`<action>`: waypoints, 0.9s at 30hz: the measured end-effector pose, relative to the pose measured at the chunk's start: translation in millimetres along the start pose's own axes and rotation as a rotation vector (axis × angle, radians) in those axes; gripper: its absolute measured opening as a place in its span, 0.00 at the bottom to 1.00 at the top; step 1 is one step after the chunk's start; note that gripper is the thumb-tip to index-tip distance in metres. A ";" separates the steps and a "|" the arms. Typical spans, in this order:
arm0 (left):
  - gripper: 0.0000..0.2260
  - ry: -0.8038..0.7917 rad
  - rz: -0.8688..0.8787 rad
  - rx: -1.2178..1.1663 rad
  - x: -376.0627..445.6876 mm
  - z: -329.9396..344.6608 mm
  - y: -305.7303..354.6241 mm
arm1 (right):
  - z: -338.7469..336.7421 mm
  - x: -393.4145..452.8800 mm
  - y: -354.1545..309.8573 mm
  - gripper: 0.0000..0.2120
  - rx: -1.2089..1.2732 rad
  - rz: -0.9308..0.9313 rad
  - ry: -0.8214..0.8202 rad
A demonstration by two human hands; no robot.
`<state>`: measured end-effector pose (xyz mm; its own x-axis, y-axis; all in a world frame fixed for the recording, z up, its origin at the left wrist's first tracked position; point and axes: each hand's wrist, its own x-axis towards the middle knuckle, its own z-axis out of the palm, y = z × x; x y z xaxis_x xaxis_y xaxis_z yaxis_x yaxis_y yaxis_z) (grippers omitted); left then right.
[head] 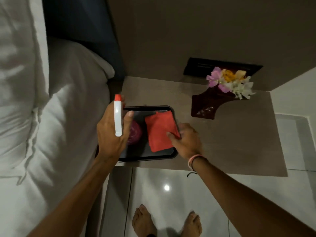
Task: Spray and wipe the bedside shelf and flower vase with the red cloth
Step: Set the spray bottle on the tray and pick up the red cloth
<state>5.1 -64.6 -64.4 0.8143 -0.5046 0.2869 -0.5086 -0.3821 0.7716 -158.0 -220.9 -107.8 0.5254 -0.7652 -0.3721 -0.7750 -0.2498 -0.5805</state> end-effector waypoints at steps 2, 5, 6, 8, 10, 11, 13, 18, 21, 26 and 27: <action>0.31 0.008 0.035 0.031 3.3 -1.3 -5.0 | 8.1 7.7 -5.8 0.25 0.043 0.091 0.024; 0.38 -0.052 0.069 0.164 7.6 -6.8 -12.9 | 21.4 12.1 -11.7 0.28 0.051 0.137 0.056; 0.42 -0.095 0.082 0.268 6.3 -10.1 -17.3 | 25.5 13.6 -12.0 0.29 0.051 0.137 0.060; 0.49 -0.185 0.102 0.478 -0.3 -16.3 -25.3 | 29.6 16.4 -10.1 0.29 0.056 0.147 0.058; 0.52 -0.244 0.126 0.586 -12.2 -20.2 -32.8 | 29.1 19.9 -6.8 0.26 0.056 0.160 0.025; 0.52 -0.254 0.143 0.614 -19.5 -24.3 -38.5 | 29.7 19.9 -7.9 0.24 0.056 0.156 0.017; 0.52 -0.281 0.167 0.658 -32.5 -29.3 -47.4 | 28.4 20.2 -9.7 0.20 0.042 0.129 0.044; 0.51 -0.370 0.109 0.720 -59.4 -47.9 -58.1 | 32.0 11.5 -26.2 0.19 0.116 0.143 0.095; 0.48 -0.356 0.103 0.680 -80.5 -57.1 -58.3 | 30.0 -3.6 -35.2 0.17 0.498 0.220 0.106; 0.38 -0.405 0.371 0.601 -131.7 -61.1 -46.0 | 19.5 -50.6 -8.9 0.12 1.231 0.463 -0.033; 0.36 -0.412 0.417 0.556 -140.1 -51.7 -35.9 | 12.6 -60.5 6.8 0.11 1.312 0.490 -0.059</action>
<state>-76.2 59.9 -103.0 0.4131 -0.8942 0.1726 -0.9009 -0.3736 0.2208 -190.6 -168.8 -98.3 0.3401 -0.5781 -0.7417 -0.0100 0.7864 -0.6176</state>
